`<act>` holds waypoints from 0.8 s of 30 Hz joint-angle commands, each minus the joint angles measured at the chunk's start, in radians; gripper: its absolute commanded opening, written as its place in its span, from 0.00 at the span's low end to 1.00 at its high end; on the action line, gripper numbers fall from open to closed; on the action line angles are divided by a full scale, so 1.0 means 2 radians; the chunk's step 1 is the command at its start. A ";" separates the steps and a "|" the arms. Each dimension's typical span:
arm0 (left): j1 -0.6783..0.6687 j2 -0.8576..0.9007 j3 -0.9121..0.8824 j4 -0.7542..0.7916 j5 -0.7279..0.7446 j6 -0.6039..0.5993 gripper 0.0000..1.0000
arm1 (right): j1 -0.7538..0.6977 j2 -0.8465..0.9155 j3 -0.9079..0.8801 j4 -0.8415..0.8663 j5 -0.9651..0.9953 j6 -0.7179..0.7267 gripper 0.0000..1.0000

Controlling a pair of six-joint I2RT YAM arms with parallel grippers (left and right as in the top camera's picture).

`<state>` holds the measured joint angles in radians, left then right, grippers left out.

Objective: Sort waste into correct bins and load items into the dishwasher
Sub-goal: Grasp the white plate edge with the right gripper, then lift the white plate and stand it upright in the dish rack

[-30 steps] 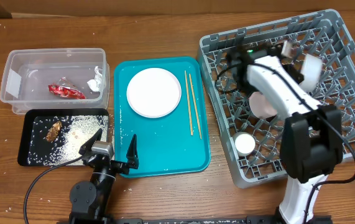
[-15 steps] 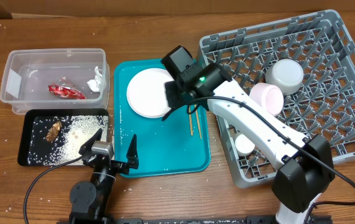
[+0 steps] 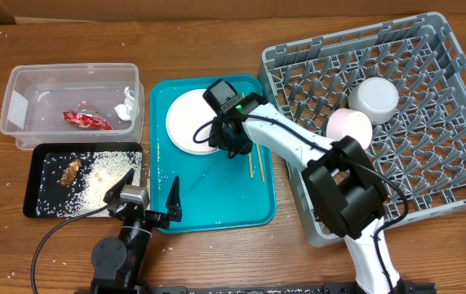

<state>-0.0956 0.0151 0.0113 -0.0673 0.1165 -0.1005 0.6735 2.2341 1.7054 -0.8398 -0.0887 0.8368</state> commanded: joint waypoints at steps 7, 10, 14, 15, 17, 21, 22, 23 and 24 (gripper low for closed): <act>0.006 -0.004 -0.003 0.000 0.000 0.006 1.00 | -0.017 -0.015 0.011 -0.060 0.037 0.026 0.04; 0.006 -0.004 -0.003 0.000 0.000 0.006 1.00 | -0.029 -0.057 0.019 -0.073 0.071 -0.011 0.04; 0.006 -0.004 -0.003 0.000 0.000 0.006 1.00 | -0.034 -0.168 0.028 -0.059 0.136 -0.194 0.04; 0.006 -0.004 -0.003 0.000 0.000 0.006 1.00 | -0.035 -0.185 0.028 -0.060 0.159 -0.213 0.04; 0.006 -0.004 -0.003 0.000 0.000 0.006 1.00 | -0.040 -0.230 0.028 -0.068 0.256 -0.243 0.04; 0.006 -0.004 -0.003 0.000 0.000 0.006 1.00 | -0.070 -0.260 0.028 -0.101 0.507 -0.249 0.04; 0.006 -0.004 -0.003 0.000 0.000 0.006 1.00 | -0.096 -0.258 0.023 -0.106 0.564 -0.249 0.04; 0.006 -0.004 -0.003 0.000 0.000 0.006 1.00 | -0.112 -0.257 0.018 -0.105 0.576 -0.249 0.04; 0.006 -0.004 -0.003 0.000 0.000 0.006 1.00 | -0.137 -0.253 0.010 -0.102 0.581 -0.249 0.04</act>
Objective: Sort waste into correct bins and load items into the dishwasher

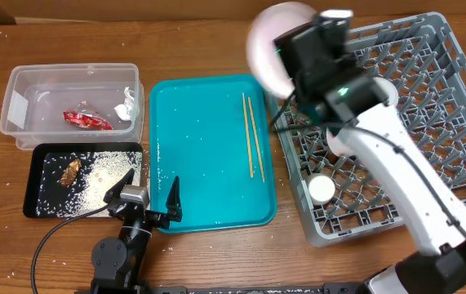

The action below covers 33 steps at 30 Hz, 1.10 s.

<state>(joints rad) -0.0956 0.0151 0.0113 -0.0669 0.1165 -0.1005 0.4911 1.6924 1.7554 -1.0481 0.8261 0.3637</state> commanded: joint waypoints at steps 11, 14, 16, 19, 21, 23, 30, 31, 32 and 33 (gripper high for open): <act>0.006 -0.004 -0.003 0.000 0.000 0.006 1.00 | -0.105 0.090 -0.022 0.024 0.123 -0.028 0.04; 0.006 -0.004 -0.003 0.000 0.000 0.006 1.00 | -0.101 0.099 -0.022 0.044 0.123 -0.042 0.04; 0.006 -0.004 -0.003 0.000 0.000 0.006 1.00 | -0.101 0.107 -0.023 0.048 0.121 -0.042 0.04; 0.006 -0.004 -0.003 0.000 0.000 0.006 1.00 | -0.096 0.123 -0.023 0.042 0.109 -0.042 0.04; 0.006 -0.004 -0.003 0.000 0.000 0.006 1.00 | -0.087 0.132 -0.023 0.035 0.110 -0.042 0.04; 0.006 -0.004 -0.003 0.000 0.000 0.006 1.00 | -0.075 0.133 -0.023 0.035 0.111 -0.042 0.07; 0.006 -0.004 -0.003 0.000 0.000 0.006 1.00 | -0.008 0.100 -0.021 0.011 0.109 -0.040 0.48; 0.006 -0.004 -0.003 0.000 0.000 0.006 1.00 | 0.008 0.091 -0.020 0.001 0.078 -0.040 0.52; 0.006 -0.004 -0.003 0.000 0.000 0.006 1.00 | 0.020 0.084 -0.020 -0.006 0.049 -0.040 0.55; 0.006 -0.004 -0.003 0.000 0.000 0.006 1.00 | 0.033 0.078 -0.020 -0.012 0.010 -0.040 0.56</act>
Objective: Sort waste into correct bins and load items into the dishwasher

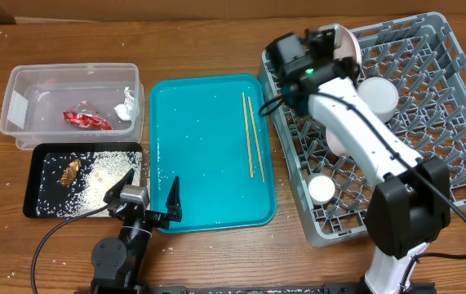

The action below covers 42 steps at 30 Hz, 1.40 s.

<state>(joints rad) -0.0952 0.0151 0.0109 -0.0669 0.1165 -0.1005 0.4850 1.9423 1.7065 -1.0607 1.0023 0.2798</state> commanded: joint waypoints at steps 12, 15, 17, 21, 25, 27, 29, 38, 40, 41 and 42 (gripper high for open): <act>0.005 -0.004 -0.003 0.000 0.000 0.006 1.00 | 0.072 0.042 -0.031 0.067 -0.471 0.030 0.53; 0.005 -0.004 -0.003 0.000 0.000 0.006 1.00 | 0.072 0.078 -0.031 0.072 -0.476 0.030 0.51; 0.005 -0.004 -0.003 0.000 0.000 0.006 1.00 | 0.072 0.099 -0.031 0.076 -0.476 0.030 0.51; 0.005 -0.004 -0.003 0.000 0.000 0.006 1.00 | 0.061 0.127 -0.031 0.087 -0.480 0.031 0.51; 0.005 -0.004 -0.003 0.000 0.000 0.006 1.00 | 0.056 0.135 -0.031 0.089 -0.491 0.030 0.31; 0.005 -0.004 -0.003 0.000 0.000 0.006 1.00 | 0.056 0.135 -0.031 0.089 -0.491 0.028 0.30; 0.005 -0.004 -0.003 0.000 0.000 0.006 1.00 | 0.057 0.137 -0.031 0.088 -0.492 0.028 0.28; 0.005 -0.004 -0.003 0.000 0.000 0.006 1.00 | 0.057 0.103 0.013 0.037 -0.519 0.030 0.04; 0.005 -0.004 -0.003 0.000 0.000 0.006 1.00 | 0.045 0.051 0.048 0.020 -0.514 0.006 0.04; 0.005 -0.004 -0.003 0.000 0.000 0.006 1.00 | 0.031 0.018 0.055 0.016 -0.493 0.000 0.04; 0.005 -0.004 -0.003 0.000 0.000 0.006 1.00 | 0.021 0.002 0.055 0.016 -0.477 0.000 0.04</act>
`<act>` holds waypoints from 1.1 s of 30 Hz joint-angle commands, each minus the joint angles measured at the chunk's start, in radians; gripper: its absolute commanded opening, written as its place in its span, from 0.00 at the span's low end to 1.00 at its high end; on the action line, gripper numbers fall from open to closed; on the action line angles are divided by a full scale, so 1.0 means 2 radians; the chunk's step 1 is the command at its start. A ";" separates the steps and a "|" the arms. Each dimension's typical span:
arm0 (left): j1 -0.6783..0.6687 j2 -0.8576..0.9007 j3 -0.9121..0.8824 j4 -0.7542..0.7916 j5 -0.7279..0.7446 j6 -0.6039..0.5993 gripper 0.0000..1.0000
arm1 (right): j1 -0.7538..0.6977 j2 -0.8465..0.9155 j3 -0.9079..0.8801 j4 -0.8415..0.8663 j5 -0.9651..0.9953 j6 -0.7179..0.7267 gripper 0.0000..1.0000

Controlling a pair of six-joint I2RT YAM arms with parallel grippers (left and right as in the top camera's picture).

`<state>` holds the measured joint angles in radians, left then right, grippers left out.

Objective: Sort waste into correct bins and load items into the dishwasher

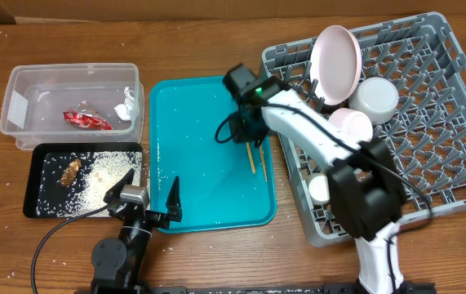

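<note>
A pink-white plate [336,53] stands on edge in the back left of the grey dish rack [428,163]. Two wooden chopsticks [252,161] lie on the teal tray [200,180] near its right edge. My right gripper [246,131] is low over their upper ends; its dark fingers hide those ends, and I cannot tell how the jaws stand. My left gripper [147,198] is open at the tray's front left corner, holding nothing.
The rack also holds a white bowl [375,98], a pink bowl [348,126] and a small white cup [321,189]. A clear bin [20,114] with a red wrapper [86,120] and crumpled paper stands at the left, above a black tray [41,204] of rice and scraps.
My right gripper has let go of the plate, which now stands in the rack, and has moved left and down onto the chopsticks on the tray. The left arm has not moved.
My right gripper was at the plate on the teal tray. Then it held the plate high over the rack's left edge, then low at the rack's back left. Now the plate stands in the rack and the gripper is back over the tray.
</note>
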<state>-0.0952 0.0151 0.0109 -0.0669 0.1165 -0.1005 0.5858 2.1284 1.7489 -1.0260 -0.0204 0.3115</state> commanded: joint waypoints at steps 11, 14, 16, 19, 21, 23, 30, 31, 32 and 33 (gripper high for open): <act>0.005 -0.004 -0.003 0.000 0.000 0.006 1.00 | -0.111 -0.086 -0.020 -0.039 0.049 -0.153 0.07; 0.005 -0.004 -0.003 0.000 0.000 0.006 1.00 | -0.102 -0.093 -0.019 -0.045 0.047 -0.154 0.21; 0.005 -0.004 -0.003 0.000 0.000 0.006 1.00 | -0.089 -0.104 -0.019 -0.044 0.042 -0.154 0.30; 0.005 -0.004 -0.003 0.000 0.000 0.006 1.00 | -0.058 -0.112 -0.019 -0.044 0.021 -0.154 0.37; 0.005 -0.004 -0.003 0.000 0.000 0.006 1.00 | -0.035 -0.108 -0.021 -0.041 0.017 -0.154 0.43; 0.005 -0.004 -0.003 0.000 0.000 0.006 1.00 | -0.015 -0.099 -0.021 -0.036 0.019 -0.153 0.46; 0.005 -0.004 -0.003 0.000 0.000 0.006 1.00 | 0.015 -0.029 -0.035 0.027 0.105 -0.064 0.47; 0.005 -0.004 -0.003 0.000 0.000 0.006 1.00 | 0.013 -0.015 -0.038 0.040 0.106 -0.064 0.47; 0.005 -0.004 -0.003 0.000 0.000 0.006 1.00 | 0.010 0.000 -0.040 0.052 0.106 -0.064 0.47; 0.005 -0.004 -0.003 0.000 0.000 0.006 1.00 | 0.009 0.009 -0.040 0.057 0.106 -0.064 0.47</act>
<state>-0.0956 0.0151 0.0109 -0.0669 0.1165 -0.1005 0.6228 2.0750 1.6905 -0.9329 0.1394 0.1379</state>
